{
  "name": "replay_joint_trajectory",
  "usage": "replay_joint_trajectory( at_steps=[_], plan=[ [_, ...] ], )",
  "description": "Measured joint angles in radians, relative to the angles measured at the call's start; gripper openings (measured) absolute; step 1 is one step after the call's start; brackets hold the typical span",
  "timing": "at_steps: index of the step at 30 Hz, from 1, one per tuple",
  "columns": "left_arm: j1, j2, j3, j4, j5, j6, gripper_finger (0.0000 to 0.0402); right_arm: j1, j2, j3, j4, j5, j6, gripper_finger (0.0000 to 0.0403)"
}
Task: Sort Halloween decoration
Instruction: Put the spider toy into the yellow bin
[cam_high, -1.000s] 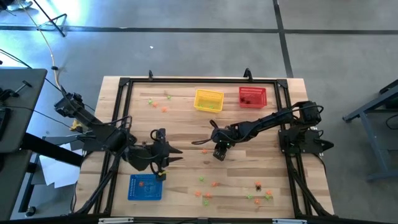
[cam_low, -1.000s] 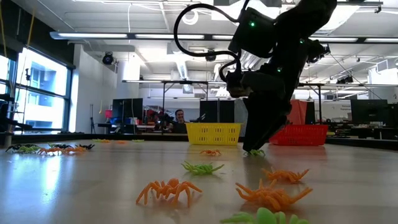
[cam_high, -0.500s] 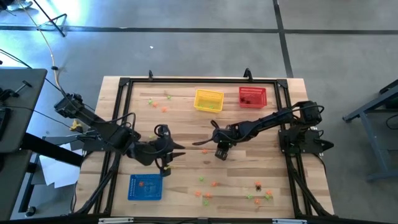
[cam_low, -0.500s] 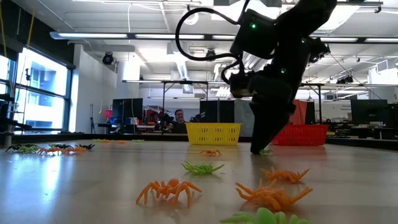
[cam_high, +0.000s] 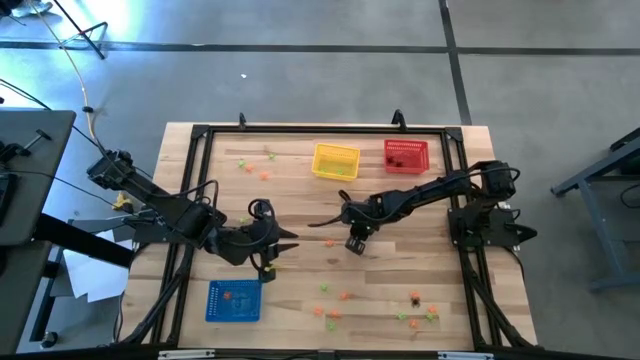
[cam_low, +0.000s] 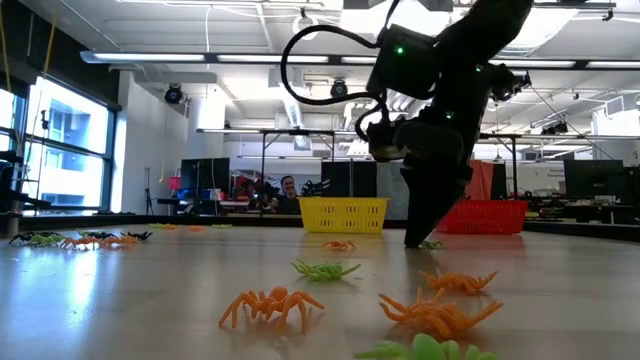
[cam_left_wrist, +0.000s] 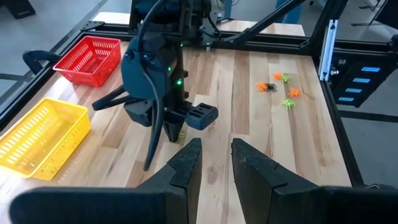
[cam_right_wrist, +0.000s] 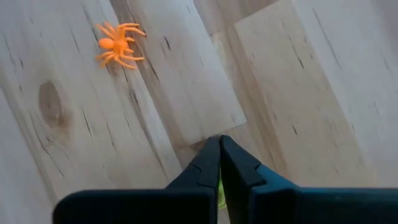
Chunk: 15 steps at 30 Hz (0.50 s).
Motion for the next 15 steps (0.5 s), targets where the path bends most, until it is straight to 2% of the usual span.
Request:
replay_joint_trajectory(
  at_steps=[7,15],
  plan=[
    [-0.001,0.0,0.0,-0.003,0.0,-0.001,0.0074,0.0,0.008,0.112,-0.119,-0.031,-0.052,0.0],
    [-0.001,0.0,0.0,-0.026,0.0,-0.002,0.0074,0.001,0.006,0.231,-0.186,-0.02,-0.096,0.0]
  ],
)
